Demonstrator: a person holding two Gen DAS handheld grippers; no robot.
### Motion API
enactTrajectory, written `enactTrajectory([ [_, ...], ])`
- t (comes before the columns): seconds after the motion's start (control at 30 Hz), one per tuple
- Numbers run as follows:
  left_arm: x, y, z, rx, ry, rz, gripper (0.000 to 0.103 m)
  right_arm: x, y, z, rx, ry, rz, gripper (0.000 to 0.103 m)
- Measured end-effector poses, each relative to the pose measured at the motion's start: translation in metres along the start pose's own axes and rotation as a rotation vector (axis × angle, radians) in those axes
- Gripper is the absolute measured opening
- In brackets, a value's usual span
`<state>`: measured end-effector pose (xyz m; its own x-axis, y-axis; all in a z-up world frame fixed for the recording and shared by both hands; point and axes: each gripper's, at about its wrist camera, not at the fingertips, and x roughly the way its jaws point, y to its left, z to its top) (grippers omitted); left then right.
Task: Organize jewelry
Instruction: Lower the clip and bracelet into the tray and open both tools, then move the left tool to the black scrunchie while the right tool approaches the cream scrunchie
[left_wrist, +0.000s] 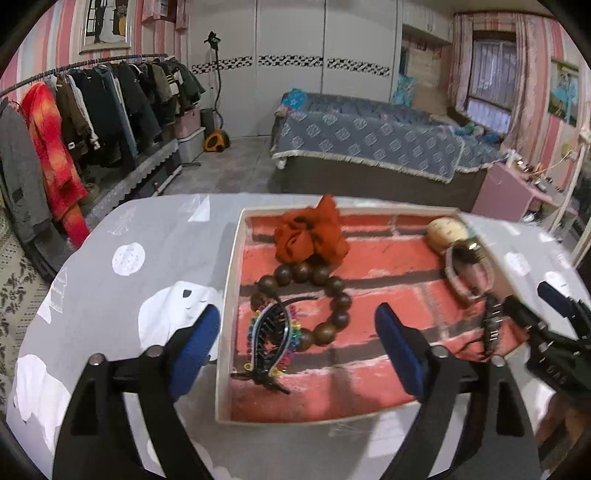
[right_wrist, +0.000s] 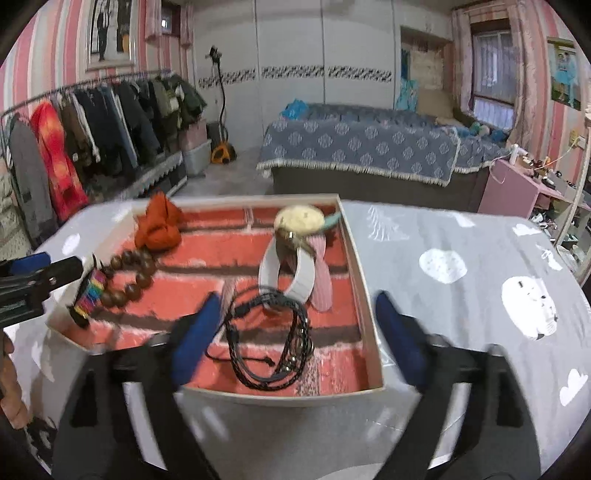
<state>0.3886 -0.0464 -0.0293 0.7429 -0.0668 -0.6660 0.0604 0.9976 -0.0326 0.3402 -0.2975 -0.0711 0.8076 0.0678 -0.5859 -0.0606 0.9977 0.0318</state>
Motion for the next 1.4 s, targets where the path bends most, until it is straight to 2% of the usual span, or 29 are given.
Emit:
enactTrajectory([
  [0.07, -0.014, -0.002, 0.005, 0.011, -0.017, -0.015, 0.092, -0.005, 0.001, 0.002, 0.001, -0.019, -0.014, 0.099],
  [0.23, -0.047, -0.014, 0.016, 0.103, -0.038, 0.016, 0.092, -0.012, 0.007, 0.009, -0.038, -0.014, -0.053, 0.099],
  [0.4, -0.087, -0.005, 0.015, 0.09, -0.071, -0.016, 0.098, -0.023, 0.009, 0.014, -0.05, -0.02, -0.078, 0.099],
  [0.6, -0.115, 0.03, -0.002, 0.075, -0.078, 0.023, 0.098, -0.05, 0.014, 0.01, -0.005, -0.019, -0.094, 0.099],
  [0.8, -0.119, 0.055, -0.032, 0.021, -0.035, -0.01, 0.098, -0.083, 0.021, -0.011, 0.013, -0.007, -0.16, 0.099],
  [0.97, -0.118, 0.058, -0.062, 0.017, -0.007, -0.016, 0.098, -0.111, 0.029, -0.047, 0.028, -0.001, -0.197, 0.099],
  [1.23, -0.102, 0.048, -0.112, 0.065, 0.048, -0.013, 0.098, -0.136, 0.042, -0.088, 0.059, 0.038, -0.086, 0.099],
  [1.4, -0.092, 0.052, -0.126, 0.049, 0.101, -0.043, 0.098, -0.138, 0.047, -0.104, 0.049, 0.052, -0.088, 0.099],
])
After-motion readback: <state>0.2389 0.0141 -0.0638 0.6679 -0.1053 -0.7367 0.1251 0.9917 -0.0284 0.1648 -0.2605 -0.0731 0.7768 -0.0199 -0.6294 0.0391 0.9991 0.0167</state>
